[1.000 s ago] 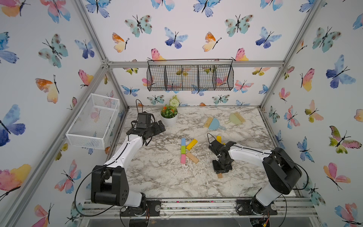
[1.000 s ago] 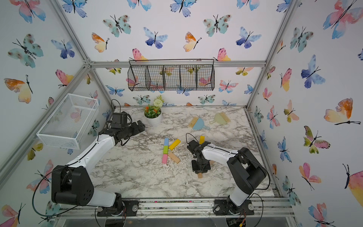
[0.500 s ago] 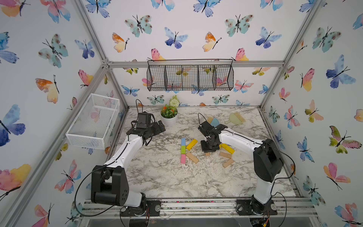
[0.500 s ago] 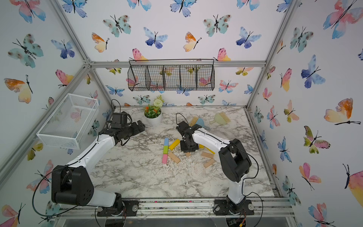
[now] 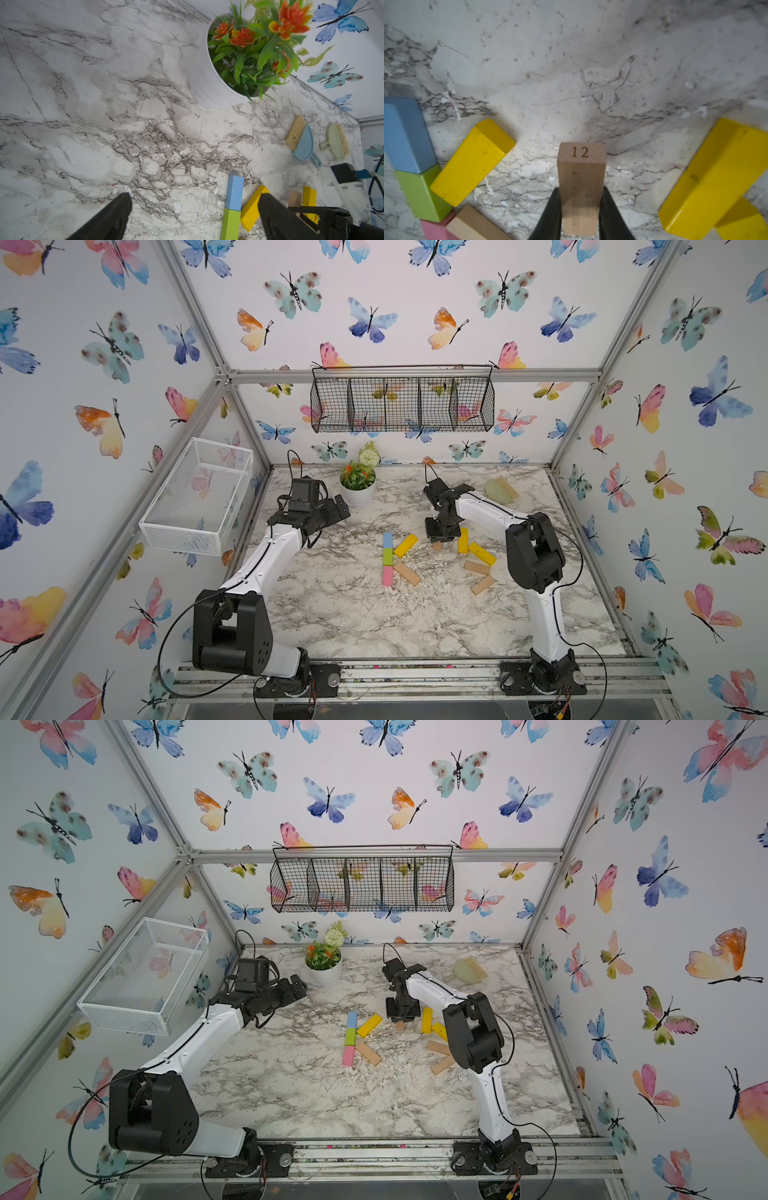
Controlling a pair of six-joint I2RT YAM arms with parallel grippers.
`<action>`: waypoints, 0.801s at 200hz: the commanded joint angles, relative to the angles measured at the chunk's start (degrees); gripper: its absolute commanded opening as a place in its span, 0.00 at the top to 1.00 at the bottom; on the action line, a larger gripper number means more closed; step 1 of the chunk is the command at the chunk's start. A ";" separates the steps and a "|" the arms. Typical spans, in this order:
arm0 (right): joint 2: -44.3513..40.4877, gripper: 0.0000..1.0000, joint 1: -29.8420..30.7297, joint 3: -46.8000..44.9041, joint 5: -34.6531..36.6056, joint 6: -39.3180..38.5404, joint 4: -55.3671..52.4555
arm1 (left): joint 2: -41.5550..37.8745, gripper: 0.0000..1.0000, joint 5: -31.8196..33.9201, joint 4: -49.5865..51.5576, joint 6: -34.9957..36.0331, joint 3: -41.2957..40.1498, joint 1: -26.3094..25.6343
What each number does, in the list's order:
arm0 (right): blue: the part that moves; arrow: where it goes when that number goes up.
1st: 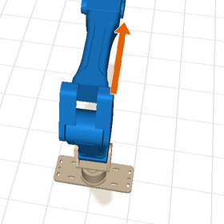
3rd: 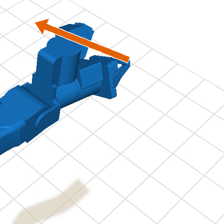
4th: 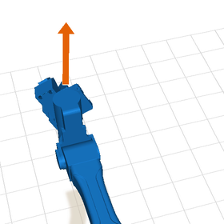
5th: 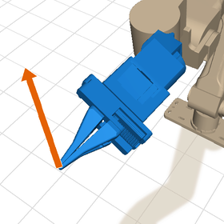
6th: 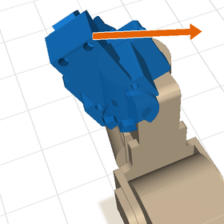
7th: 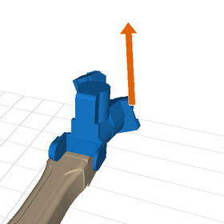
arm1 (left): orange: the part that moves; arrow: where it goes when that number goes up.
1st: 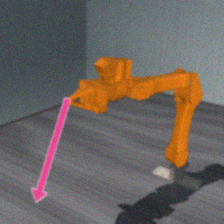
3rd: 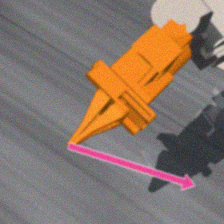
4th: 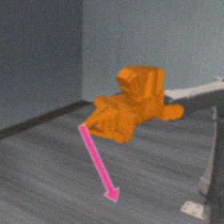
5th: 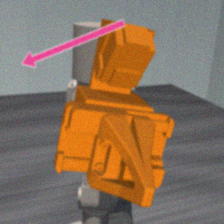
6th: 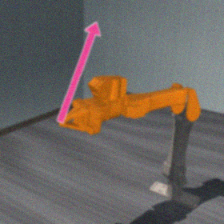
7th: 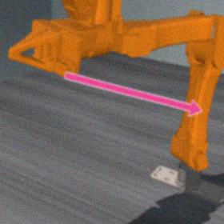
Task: Assemble the letter k with building blocks
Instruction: Place the building block at the center of the board.
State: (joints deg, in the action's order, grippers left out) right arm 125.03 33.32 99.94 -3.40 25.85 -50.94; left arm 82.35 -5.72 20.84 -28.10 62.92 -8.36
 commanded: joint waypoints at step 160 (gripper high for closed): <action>5.31 0.73 0.41 4.74 -1.91 0.90 -0.80 | -0.35 0.02 -1.08 0.61 0.32 -0.42 -0.15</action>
State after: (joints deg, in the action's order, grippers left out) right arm 128.60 33.54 103.37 -4.99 25.91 -50.98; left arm 82.35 -5.91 20.84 -28.10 62.92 -8.36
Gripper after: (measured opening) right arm 0.273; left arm 0.984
